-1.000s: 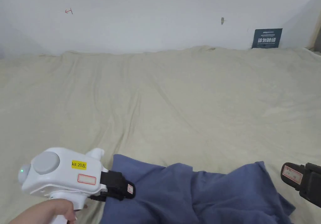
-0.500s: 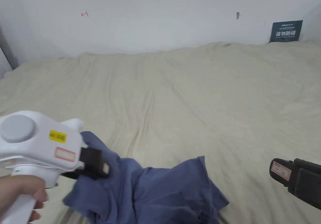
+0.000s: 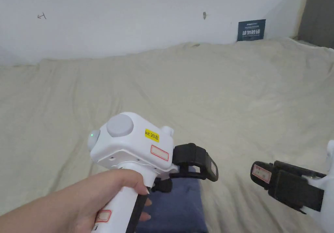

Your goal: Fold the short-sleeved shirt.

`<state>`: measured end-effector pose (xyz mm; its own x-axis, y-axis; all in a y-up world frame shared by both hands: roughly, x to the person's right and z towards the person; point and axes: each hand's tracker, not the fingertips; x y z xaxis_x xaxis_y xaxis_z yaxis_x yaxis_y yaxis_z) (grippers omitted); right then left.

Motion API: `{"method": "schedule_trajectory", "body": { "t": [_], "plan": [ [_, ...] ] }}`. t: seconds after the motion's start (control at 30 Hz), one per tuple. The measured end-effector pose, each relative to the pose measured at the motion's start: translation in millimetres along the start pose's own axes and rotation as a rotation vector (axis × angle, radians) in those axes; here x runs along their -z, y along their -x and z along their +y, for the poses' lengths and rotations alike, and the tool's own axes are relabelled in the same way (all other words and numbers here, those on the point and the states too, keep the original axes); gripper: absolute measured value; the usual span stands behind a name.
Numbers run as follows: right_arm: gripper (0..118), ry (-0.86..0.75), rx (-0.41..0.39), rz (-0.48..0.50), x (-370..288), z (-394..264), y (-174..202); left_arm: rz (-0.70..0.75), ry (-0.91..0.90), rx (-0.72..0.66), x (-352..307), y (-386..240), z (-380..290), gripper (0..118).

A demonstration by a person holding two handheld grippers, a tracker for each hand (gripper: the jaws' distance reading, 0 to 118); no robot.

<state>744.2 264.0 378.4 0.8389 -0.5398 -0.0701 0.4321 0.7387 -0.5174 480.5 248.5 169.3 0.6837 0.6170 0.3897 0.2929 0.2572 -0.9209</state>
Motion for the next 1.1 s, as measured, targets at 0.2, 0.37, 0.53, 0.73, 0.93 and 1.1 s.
{"method": "schedule_trajectory", "body": {
  "t": [0.2, 0.37, 0.53, 0.73, 0.93, 1.1],
  "plan": [
    [0, -0.004, 0.028, -0.003, 4.3, 0.8, -9.9, 0.148, -0.067, 0.030, -28.5, 18.5, -11.6, 78],
    [0, 0.005, 0.026, -0.005, 4.1, -3.5, -9.2, 0.263, -0.087, 0.036, 2.2, 22.0, -12.8, 0],
    [0, 0.020, 0.048, -0.014, 1.8, -2.3, -5.6, 0.317, 0.078, 0.139, 69.2, 18.8, -15.4, 0],
    [0, 0.004, 0.032, 0.014, 2.3, 1.9, 6.9, -0.090, -0.062, 0.120, 60.2, 2.8, -25.6, 0],
    [0, -0.021, 0.054, 0.082, -5.4, 21.3, 23.3, -0.025, -0.577, 0.208, -46.9, -11.8, -80.9, 0],
    [0, -0.184, -0.096, 0.107, -20.6, 41.1, 57.9, 0.496, -1.031, 0.355, -134.7, -5.7, -134.6, 0]
  ]
}}
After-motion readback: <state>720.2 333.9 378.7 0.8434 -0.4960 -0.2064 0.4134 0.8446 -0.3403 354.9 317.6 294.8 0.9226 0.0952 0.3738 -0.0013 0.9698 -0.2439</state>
